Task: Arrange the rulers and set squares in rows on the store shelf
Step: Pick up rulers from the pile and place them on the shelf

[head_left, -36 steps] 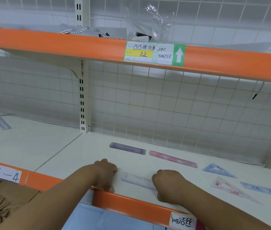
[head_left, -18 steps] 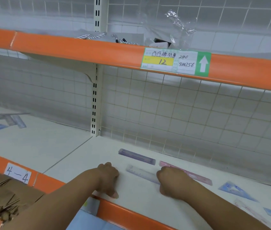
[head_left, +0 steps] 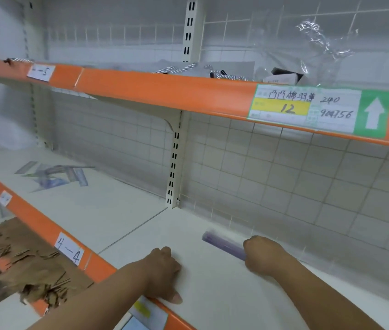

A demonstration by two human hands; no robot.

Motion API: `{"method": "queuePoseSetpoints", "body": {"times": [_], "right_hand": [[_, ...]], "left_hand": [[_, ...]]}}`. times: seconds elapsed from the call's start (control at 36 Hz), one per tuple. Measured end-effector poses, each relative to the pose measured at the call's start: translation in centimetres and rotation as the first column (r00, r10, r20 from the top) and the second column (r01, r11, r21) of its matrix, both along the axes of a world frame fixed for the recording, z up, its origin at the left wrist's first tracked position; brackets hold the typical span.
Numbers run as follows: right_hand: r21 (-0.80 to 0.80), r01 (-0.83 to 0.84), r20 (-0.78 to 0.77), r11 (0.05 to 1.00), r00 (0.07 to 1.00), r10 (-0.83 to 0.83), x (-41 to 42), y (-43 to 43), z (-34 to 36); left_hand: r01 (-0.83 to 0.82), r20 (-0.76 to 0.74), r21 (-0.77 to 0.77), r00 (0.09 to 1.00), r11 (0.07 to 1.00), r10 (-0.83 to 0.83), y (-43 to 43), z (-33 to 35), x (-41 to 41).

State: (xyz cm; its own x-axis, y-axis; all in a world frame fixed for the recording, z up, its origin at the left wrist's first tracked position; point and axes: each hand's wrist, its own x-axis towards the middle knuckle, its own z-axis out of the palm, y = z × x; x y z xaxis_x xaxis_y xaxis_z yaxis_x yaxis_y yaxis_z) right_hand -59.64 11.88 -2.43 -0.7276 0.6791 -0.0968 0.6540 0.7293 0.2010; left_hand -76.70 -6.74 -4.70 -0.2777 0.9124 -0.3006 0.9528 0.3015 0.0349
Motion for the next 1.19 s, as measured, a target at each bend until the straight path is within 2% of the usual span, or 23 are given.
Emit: {"method": "queuePoseSetpoints", "body": {"times": [0.28,0.64,0.83,0.94,1.19], "right_hand": [[0.011,-0.049,0.024,0.999,0.999,0.049,-0.3,1.4,-1.2],[-0.011,-0.025,0.046,1.0,0.999,0.025,-0.2,1.4,-1.3],[-0.021,-0.013,-0.044,1.0,0.999,0.012,0.2,-0.3,-0.4],[-0.016,-0.07,-0.107,0.997,0.992,0.068,0.1,-2.3,0.1],[0.03,-0.217,-0.065,0.976,0.974,0.219,-0.7,-8.3,0.3]], "left_hand": [[-0.009,0.021,-0.005,1.0,1.0,0.009,-0.1,0.5,0.4],[-0.017,0.017,0.006,1.0,1.0,0.017,-0.1,0.5,0.4],[-0.035,0.053,0.038,0.998,0.999,0.033,-0.5,0.4,0.4],[-0.072,0.077,0.098,0.995,0.993,0.065,-0.8,0.3,0.4],[-0.159,0.014,0.246,0.987,0.956,0.16,-2.6,2.1,0.9]]}}
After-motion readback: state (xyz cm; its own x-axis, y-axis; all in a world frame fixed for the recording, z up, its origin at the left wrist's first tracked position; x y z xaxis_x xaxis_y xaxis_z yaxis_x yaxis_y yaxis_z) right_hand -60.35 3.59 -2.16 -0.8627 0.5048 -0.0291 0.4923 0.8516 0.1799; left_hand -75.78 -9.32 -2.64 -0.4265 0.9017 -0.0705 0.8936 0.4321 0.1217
